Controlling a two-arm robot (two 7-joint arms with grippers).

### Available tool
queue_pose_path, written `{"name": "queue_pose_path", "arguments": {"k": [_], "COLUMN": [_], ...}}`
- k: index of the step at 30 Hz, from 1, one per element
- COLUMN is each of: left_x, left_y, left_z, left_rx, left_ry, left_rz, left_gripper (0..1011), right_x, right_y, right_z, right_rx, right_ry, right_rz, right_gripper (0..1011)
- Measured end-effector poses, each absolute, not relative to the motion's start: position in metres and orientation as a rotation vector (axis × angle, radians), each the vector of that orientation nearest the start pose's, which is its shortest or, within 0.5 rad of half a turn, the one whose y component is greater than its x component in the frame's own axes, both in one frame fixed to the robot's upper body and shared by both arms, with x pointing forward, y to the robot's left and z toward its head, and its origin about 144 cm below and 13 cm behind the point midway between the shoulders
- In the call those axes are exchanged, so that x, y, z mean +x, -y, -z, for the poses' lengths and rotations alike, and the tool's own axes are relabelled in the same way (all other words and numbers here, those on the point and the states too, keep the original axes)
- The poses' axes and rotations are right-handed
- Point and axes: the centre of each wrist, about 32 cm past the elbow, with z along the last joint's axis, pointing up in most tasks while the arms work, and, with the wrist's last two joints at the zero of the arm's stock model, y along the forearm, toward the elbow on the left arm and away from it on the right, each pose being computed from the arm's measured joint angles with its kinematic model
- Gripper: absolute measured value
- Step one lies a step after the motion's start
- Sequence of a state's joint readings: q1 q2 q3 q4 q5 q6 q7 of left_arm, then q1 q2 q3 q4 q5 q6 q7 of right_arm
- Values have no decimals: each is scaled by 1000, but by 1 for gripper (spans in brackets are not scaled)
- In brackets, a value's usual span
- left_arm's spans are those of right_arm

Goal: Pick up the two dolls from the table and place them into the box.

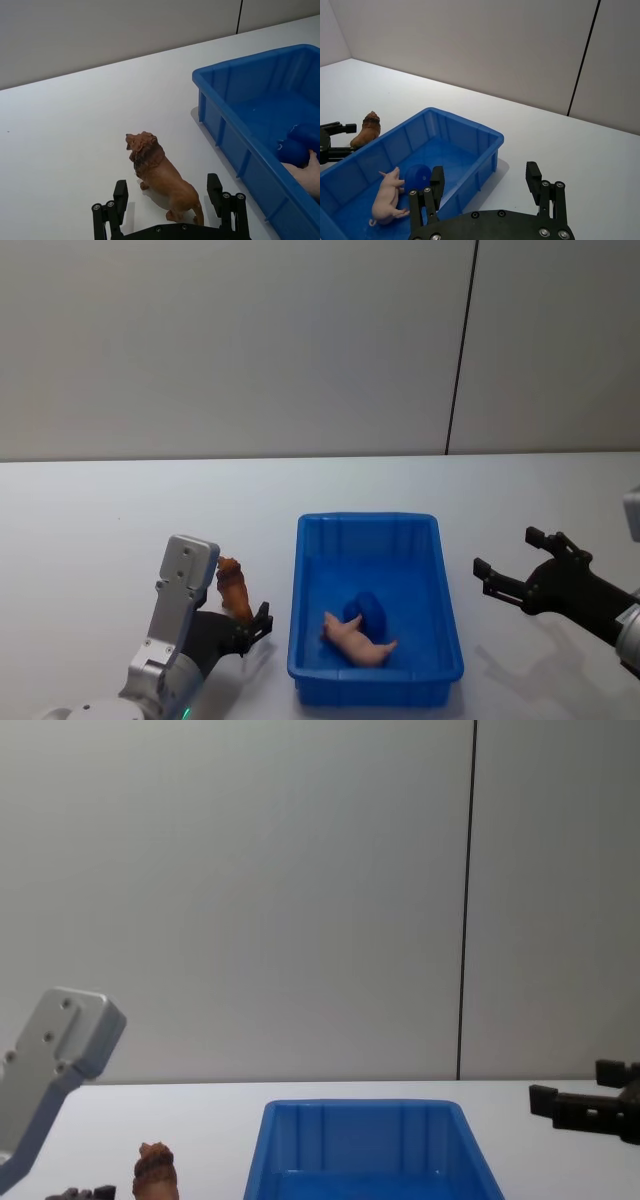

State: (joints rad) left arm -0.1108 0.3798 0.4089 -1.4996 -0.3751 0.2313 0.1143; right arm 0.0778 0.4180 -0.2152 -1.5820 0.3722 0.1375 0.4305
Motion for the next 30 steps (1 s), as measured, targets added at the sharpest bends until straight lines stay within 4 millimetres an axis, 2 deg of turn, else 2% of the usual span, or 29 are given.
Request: {"name": "queue_pose_path", "arguments": {"k": [6,8,9,16,19,20,26,30], "left_x": [471,472,472,474,475,475,476,476], "left_y": [-224,-224,-224,-223,-223,-223,-223,-223], "left_z": [-1124,-1122,-1122,-1119,-1118,-1118,-1117,-1117], "left_rx": [340,346,346,357,360,361,364,364], "left_ry": [-191,-195,-195,-197,-196,-196,-193,-187], "left_rz": [-1317,-1316,-1316,-1317,-1317,-1316,-1314,-1312], "left_gripper": [994,928,928,701,642,585,385,305], "right_x": [474,474,474,474,474,474,474,474], "right_y": [283,283,283,283,283,283,283,283], "right_z": [-1167,-1167,-1167,-1167,-1167,-1167,-1167,-1167], "right_rx": [-132,-131,-131,-131,-131,-131,-132,-132], "right_ry": [-78,-78,-78,-78,-78,-78,-78,-78], "right_rz": [941,941,941,941,941,941,941,941], "right_gripper": [1001,1001,1001,1001,1001,1001,1001,1001]}}
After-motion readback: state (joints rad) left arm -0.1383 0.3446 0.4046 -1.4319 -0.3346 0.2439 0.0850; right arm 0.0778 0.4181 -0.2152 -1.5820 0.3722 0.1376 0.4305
